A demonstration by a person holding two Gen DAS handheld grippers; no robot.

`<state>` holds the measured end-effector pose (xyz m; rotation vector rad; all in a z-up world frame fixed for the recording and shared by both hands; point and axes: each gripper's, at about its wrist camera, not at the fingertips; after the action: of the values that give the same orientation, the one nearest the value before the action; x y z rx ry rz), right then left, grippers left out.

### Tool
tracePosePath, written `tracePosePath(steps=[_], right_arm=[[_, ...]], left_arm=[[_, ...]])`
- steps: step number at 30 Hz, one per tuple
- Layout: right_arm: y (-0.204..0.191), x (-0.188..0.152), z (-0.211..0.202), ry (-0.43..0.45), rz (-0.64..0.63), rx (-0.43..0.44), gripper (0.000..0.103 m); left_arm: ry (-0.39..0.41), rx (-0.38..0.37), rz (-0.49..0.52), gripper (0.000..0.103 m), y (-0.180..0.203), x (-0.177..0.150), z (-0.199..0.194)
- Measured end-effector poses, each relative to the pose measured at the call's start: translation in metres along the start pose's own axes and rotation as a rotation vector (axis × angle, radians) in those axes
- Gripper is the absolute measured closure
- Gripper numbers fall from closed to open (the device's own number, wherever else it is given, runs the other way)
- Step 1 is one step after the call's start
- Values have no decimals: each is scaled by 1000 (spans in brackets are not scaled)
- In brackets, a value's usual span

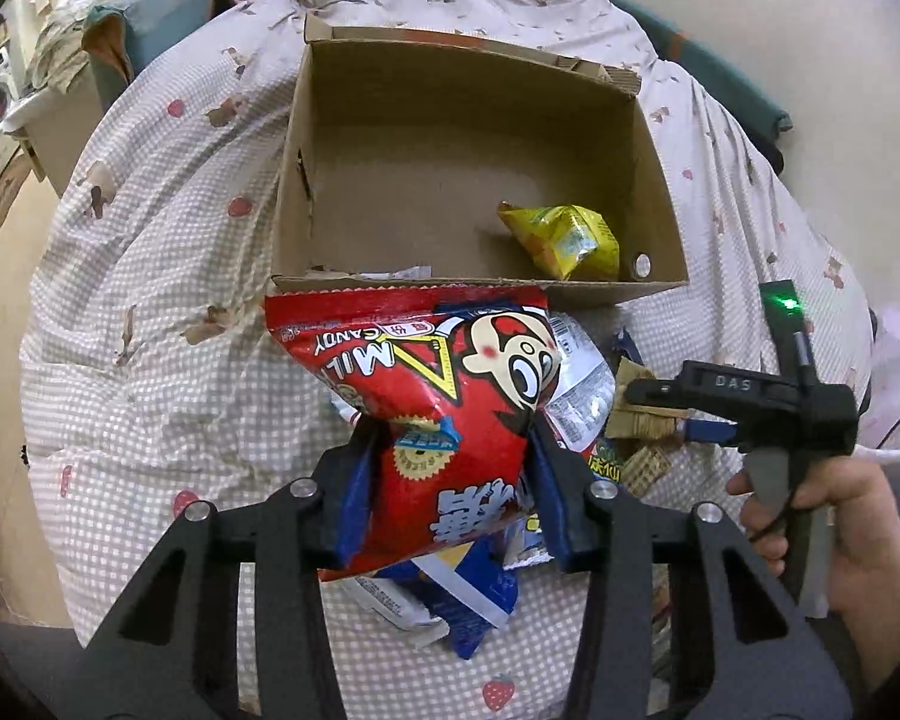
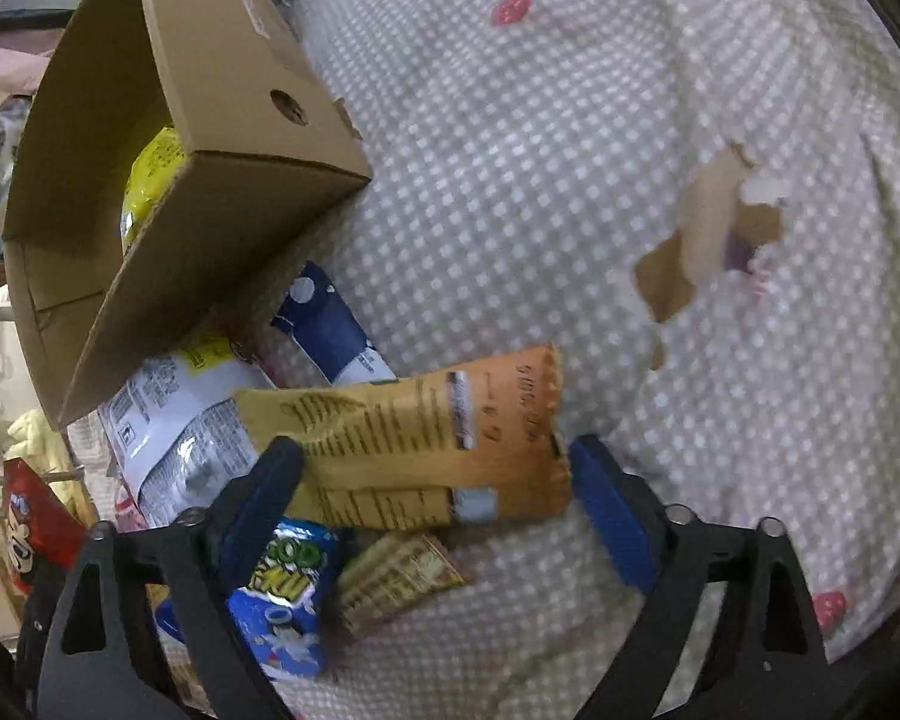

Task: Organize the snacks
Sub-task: 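Lower the red bag and tan packet into the box and open both tools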

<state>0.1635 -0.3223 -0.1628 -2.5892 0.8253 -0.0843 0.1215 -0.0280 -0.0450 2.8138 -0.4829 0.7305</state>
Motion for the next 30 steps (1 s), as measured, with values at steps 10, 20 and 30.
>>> tracePosePath(steps=[10,20,30], right_arm=[[-15,-11,-17,88,-165,-83,64],[-2,-26,-92,246,-186,63,83],[-17,-65,-148,319,-274,316,83]], left_arm=[[3,-9,-52,62,-11,0,-2],[30,-7,-72,62,-13,-2,-11],[84,80,-113,63,-28,-3,-26]])
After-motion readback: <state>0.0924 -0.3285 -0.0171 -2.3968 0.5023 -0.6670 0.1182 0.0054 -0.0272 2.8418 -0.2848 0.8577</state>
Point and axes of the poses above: each gripper's, at about its wrist camera, not at the fingertips, and z roughly the way its jaws point, y to its right, x to its top, and after that the axes turned 12 degrees about z, right-handed
